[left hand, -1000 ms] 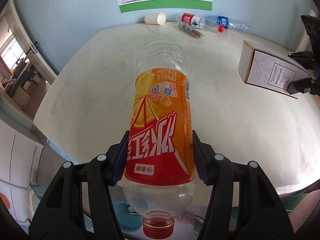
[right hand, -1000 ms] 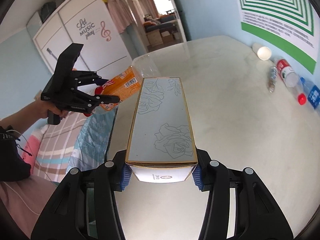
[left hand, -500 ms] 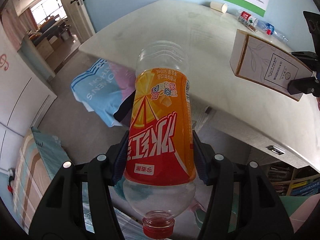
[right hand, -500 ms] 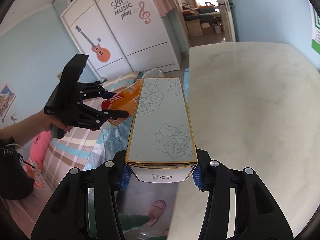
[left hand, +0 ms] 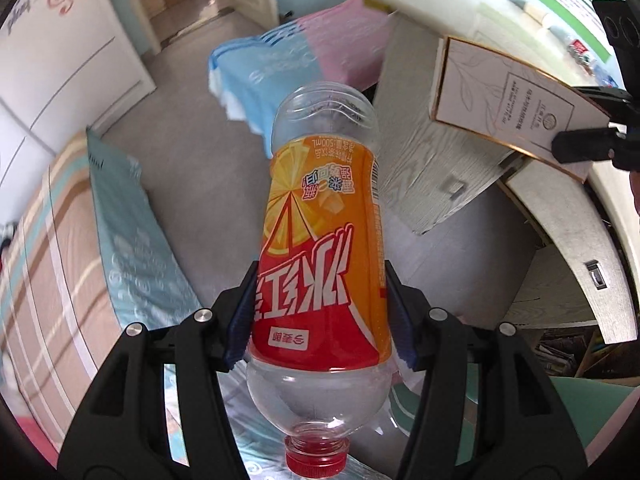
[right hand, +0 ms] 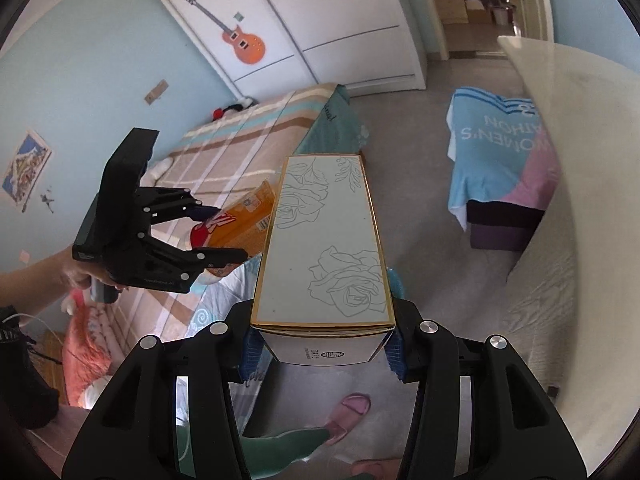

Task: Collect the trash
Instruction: 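Carry the orange bottle and white box off the table over the teal bin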

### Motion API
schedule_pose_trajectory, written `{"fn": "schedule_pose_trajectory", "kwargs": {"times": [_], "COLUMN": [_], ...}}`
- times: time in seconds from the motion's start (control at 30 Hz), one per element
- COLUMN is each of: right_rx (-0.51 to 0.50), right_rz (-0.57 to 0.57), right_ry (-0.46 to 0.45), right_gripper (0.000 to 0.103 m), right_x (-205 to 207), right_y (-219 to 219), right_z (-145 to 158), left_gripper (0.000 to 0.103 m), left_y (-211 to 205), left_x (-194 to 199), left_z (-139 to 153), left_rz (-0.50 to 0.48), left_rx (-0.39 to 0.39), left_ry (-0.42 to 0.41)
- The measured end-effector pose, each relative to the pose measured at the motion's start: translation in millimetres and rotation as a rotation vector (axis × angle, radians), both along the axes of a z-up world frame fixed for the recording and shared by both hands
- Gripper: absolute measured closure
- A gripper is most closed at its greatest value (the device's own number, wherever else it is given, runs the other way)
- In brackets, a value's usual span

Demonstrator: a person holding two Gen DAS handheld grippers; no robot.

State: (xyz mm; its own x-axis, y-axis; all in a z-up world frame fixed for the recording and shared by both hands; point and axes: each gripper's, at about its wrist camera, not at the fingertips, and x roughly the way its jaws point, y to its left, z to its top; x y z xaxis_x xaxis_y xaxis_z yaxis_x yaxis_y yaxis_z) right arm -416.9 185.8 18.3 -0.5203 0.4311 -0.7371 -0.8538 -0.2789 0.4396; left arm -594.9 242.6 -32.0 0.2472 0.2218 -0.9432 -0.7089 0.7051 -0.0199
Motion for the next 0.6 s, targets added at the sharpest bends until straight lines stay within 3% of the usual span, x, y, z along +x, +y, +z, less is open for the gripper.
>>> {"fn": "schedule_pose_trajectory", "kwargs": {"times": [0.27, 0.6], "right_rx": [-0.124, -0.32], "right_rz": [0.012, -0.064], "right_ry": [0.05, 0.062], "right_gripper": [0.053, 0.053], "right_x": [-48.9, -82.4], "right_y": [58.9, 98.5], "right_z": [-93.6, -273.1], "left_gripper": [0.048, 0.048], "left_y": [15.0, 47.1], "left_x": [-49.6, -62.4], "left_z": [-91.6, -243.9], "left_rz": [0.147, 0.22], "left_rx": [-0.127, -0.274], "left_ry": [0.06, 0.062]}}
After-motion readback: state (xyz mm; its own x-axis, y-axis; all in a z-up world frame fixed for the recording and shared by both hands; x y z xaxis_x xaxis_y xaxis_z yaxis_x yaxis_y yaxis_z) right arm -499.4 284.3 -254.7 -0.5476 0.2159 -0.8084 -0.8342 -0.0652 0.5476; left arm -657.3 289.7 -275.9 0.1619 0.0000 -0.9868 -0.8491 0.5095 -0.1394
